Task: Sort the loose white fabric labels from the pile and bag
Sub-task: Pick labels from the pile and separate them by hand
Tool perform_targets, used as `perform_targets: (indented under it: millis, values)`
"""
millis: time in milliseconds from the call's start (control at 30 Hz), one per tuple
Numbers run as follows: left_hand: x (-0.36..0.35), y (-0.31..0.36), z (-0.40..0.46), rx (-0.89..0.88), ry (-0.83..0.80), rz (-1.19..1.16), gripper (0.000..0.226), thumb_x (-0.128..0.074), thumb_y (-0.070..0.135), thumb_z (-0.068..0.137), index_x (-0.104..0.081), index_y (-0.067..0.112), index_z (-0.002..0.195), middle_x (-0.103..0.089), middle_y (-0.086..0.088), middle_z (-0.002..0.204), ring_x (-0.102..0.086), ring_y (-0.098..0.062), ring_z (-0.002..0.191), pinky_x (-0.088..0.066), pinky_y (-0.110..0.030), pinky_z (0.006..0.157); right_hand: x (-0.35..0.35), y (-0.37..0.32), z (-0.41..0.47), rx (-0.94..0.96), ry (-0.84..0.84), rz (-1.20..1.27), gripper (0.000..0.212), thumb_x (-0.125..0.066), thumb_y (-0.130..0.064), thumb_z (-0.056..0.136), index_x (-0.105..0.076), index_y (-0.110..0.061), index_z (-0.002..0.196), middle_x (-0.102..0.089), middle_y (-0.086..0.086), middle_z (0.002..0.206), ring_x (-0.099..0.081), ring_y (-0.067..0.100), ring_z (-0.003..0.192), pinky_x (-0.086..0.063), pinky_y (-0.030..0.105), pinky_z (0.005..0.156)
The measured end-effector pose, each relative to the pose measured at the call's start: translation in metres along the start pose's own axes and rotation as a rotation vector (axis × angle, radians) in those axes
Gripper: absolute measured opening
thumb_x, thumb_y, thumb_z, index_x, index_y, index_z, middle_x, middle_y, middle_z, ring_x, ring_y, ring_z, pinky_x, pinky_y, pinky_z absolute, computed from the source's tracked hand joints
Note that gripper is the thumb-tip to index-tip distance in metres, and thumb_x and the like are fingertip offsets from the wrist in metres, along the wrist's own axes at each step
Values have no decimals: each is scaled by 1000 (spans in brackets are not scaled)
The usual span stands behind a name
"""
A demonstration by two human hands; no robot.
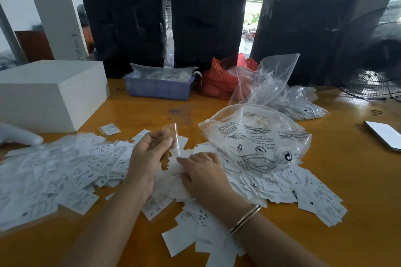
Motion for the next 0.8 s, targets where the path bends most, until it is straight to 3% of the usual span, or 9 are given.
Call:
perform_targets:
  millis: [100,167,267,367,500,600,667,733,800]
  values:
    - [-1,0,0,29,-6,-67,19,-65,12,87,-70,28,94,-73,9,85,-67,-15,92,-53,-30,77,7,1,-3,27,74,27,29,-43,-30,97,-65,-27,116,-66,-6,113,-51,16,112,-21,31,97]
    - [-1,1,-2,62,-29,-154,24,-62,5,88,-73,26,92,-71,3,95,-65,-19,94,-54,-30,76,13,4,-6,-29,149,201,26,-49,-30,96,-71,-23,106,-69,-8,106,-53,11,103,-25,30,93]
    - [-3,4,-3,113,-105,-290,31,-56,-2,87,-71,23,99,-71,-2,91,-67,-15,81,-57,-24,65,20,18,-9,-229,223,540,16,-60,-24,92,-74,-18,94,-68,-14,85,-51,-7,74,-40,18,75]
    - [-3,2,-2,169,-105,-384,36,-52,-5,88,-64,24,106,-71,-4,82,-68,-12,71,-54,-23,61,24,34,-19,-480,274,942,11,-63,-17,89,-69,-24,84,-61,-13,61,-51,-2,55,-41,13,55]
    - [-7,2,-4,179,-162,-420,34,-51,-4,89,-60,20,111,-68,-8,85,-67,-12,70,-56,-22,61,26,38,-25,-624,288,1352,2,-62,-10,90,-61,-11,88,-67,-1,62,-60,8,53,-44,16,50]
    - [-9,0,-7,202,-199,-335,32,-67,20,79,-67,17,110,-69,-3,91,-64,-10,76,-54,-23,63,24,35,-25,-647,255,1422,5,-62,-13,90,-58,-11,89,-67,6,61,-62,12,55,-46,17,52]
    - [-11,-2,-9,209,-210,-283,26,-71,26,71,-73,17,95,-69,0,82,-64,-8,72,-52,-21,60,23,35,-25,-648,263,1437,6,-62,-13,90,-57,-11,88,-66,6,62,-63,13,56,-47,17,52]
    - [-14,-3,-11,215,-214,-308,8,-68,16,72,-74,17,78,-71,-1,77,-67,-8,69,-51,-21,60,24,36,-24,-654,318,1487,6,-61,-11,91,-56,-9,87,-66,6,66,-63,15,56,-48,19,52]
    - [-16,-2,-12,194,-222,-298,14,-64,7,76,-73,18,73,-73,-3,81,-69,-9,71,-51,-22,62,26,39,-24,-660,398,1576,7,-59,-9,91,-54,-10,86,-66,3,67,-64,15,56,-49,20,53]
Point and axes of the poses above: each hand's wrist, its own z-axis towards the middle knuckle, its own x-axis out of the back of the hand, y = z × x, the point moved 4 cm from there along z, towards the middle knuckle
